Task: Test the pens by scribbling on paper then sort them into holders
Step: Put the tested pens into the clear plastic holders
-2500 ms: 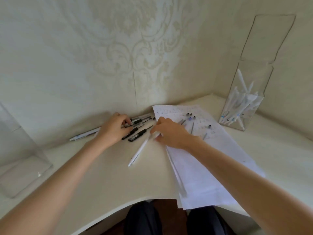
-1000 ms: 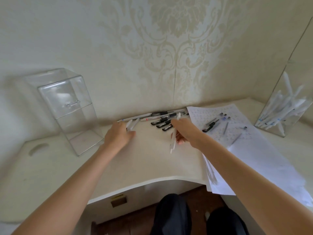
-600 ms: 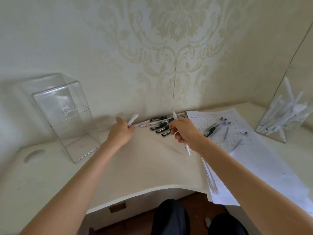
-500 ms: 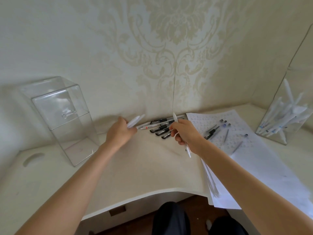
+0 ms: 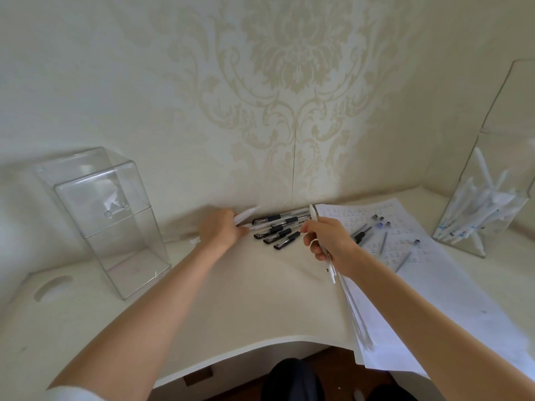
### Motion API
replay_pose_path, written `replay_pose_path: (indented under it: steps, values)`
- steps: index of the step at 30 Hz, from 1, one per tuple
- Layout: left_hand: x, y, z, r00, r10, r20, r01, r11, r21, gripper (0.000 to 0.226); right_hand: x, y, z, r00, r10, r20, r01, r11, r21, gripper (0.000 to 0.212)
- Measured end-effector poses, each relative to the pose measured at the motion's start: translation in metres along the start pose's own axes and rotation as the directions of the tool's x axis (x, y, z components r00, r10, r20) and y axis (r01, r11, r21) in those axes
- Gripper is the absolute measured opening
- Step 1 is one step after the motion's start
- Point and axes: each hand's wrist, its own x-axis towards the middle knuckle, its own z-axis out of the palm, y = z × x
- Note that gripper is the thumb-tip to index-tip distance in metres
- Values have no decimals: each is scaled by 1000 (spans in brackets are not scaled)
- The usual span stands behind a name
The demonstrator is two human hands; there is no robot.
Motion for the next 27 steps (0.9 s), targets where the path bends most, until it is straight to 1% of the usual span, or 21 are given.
replay_pose_path:
  steps: [5,8,10,13,16,18,20,22,23,25,27]
  values:
    - [-14,-20,-6,996,-66,52,66,998,1,25,-2,2,17,999,-3,34,3,1000,-17,13]
    - [-25,-30,-15,983,-93,157,87,995,46,33,-6,1,32,998,-5,63,11,996,-91,14]
    - [-32,-35,-22,970,-95,225,81,994,71,38,-10,0,42,993,-11,115,28,989,-147,13]
    - [-39,-35,-27,955,-45,293,25,997,72,40,-12,-1,53,986,-16,167,52,975,-217,13]
    - [-46,-25,-28,923,10,384,-33,998,54,41,-12,1,61,993,32,114,-3,970,-242,11]
    - [-48,-20,-26,909,35,416,-38,999,-3,40,-10,4,64,994,62,86,-40,972,-234,15]
    - [-48,-16,-23,901,79,426,-20,990,-141,32,-8,7,66,994,87,63,-74,981,-177,19]
    - [-50,-13,-23,891,139,433,5,949,-314,22,-4,9,65,991,124,42,-121,991,-55,26]
    - [-51,-12,-24,881,179,438,6,921,-389,20,-2,10,63,988,147,42,-148,989,29,28]
    - [-53,-10,-25,859,257,443,-16,878,-478,22,3,9,58,981,182,64,-191,962,196,29]
    - [-53,-9,-24,851,286,440,-32,866,-500,22,8,7,54,977,193,85,-210,931,299,27]
